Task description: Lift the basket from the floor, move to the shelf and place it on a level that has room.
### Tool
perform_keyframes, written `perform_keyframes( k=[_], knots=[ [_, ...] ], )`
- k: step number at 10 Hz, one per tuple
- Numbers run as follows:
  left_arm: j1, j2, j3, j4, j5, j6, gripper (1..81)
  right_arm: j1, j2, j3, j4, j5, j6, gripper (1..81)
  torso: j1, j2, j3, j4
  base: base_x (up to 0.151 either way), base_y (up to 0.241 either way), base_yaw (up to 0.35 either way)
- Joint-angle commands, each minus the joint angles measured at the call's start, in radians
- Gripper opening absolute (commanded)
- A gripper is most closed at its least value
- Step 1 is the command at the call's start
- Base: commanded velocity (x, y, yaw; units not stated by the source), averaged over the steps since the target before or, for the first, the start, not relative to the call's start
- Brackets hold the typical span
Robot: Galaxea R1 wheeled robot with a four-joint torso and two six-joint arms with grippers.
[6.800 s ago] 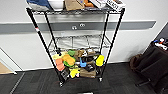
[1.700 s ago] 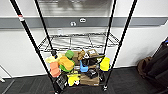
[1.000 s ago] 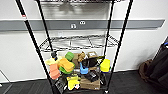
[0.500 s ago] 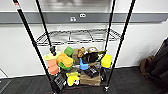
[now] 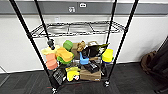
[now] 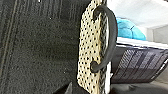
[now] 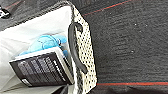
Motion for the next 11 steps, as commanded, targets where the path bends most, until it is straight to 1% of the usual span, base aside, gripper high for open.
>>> perform_keyframes(
  k=[1,3,6,7,8,9,10,11],
  knots=[
    [-0.123,-0.018,-0.001,-0.011,0.071,-0.004,81.1,0.118,-0.011,0.041,0.046,-0.048,0.003,81.1,0.061,-0.095,0.0,0.0,0.0,0.0,0.0],
    [-0.133,-0.011,-0.001,-0.011,0.071,-0.004,81.1,0.132,0.014,0.03,0.049,-0.048,0.003,81.1,0.106,-0.166,-0.001,0.0,0.0,0.0,0.0],
    [-0.147,0.0,0.005,-0.01,0.073,-0.005,81.1,0.149,0.076,-0.023,0.049,-0.049,0.003,81.1,0.17,-0.268,-0.001,0.0,0.0,0.0,0.0],
    [-0.149,0.005,0.002,-0.01,0.071,-0.004,81.1,0.149,0.089,-0.037,0.049,-0.049,0.002,81.1,0.192,-0.303,-0.025,0.0,0.0,0.0,0.0],
    [-0.15,0.005,0.005,-0.008,0.071,-0.004,81.1,0.149,0.094,-0.045,0.051,-0.048,0.003,81.1,0.211,-0.333,-0.095,0.0,0.0,0.0,0.0],
    [-0.152,0.008,0.008,-0.008,0.071,-0.004,81.1,0.152,0.094,-0.045,0.069,-0.048,0.003,81.1,0.161,-0.259,-0.1,0.0,0.0,0.0,0.0],
    [-0.152,0.009,0.019,-0.002,0.071,-0.004,81.1,0.153,0.094,-0.045,0.077,-0.046,0.003,81.1,0.164,-0.264,-0.023,0.0,0.0,0.0,0.0],
    [-0.152,0.017,0.022,-0.001,0.071,-0.004,81.1,0.158,0.095,-0.045,0.1,-0.043,0.003,81.1,0.169,-0.268,-0.041,0.0,0.0,0.0,0.0]
  ],
)
